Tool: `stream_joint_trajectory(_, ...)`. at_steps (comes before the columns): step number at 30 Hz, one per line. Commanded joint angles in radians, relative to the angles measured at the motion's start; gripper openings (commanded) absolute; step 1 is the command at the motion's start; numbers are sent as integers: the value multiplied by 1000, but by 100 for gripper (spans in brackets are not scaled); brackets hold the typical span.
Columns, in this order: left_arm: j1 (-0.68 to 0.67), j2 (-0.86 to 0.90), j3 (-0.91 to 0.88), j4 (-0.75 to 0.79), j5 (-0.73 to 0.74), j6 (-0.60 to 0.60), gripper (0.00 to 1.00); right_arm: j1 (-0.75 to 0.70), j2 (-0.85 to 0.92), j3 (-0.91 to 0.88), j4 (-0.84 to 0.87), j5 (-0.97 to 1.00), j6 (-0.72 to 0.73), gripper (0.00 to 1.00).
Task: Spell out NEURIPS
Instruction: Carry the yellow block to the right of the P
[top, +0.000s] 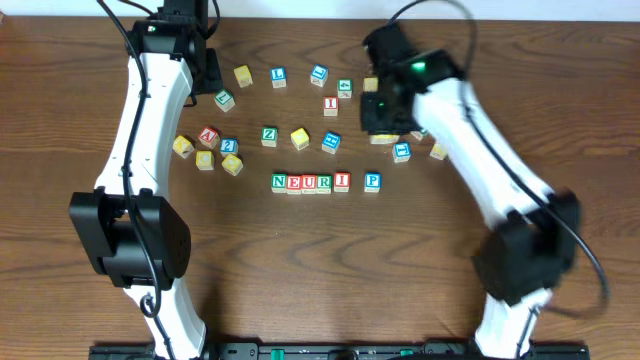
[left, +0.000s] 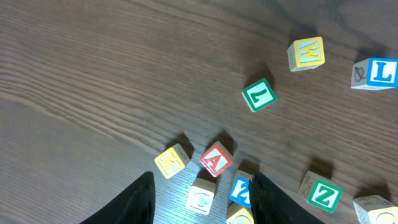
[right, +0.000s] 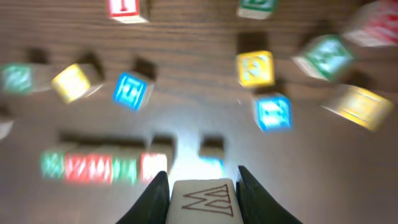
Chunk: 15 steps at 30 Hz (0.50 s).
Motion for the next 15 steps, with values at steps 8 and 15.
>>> stream_joint_trajectory(8,4,-32,23,-3,-23,13,48,-2,-37,-145,-75,134,56,24)
stream_joint_trajectory(15,4,-32,23,-3,-23,13,48,-1,-36,-443,237,130,93,24)
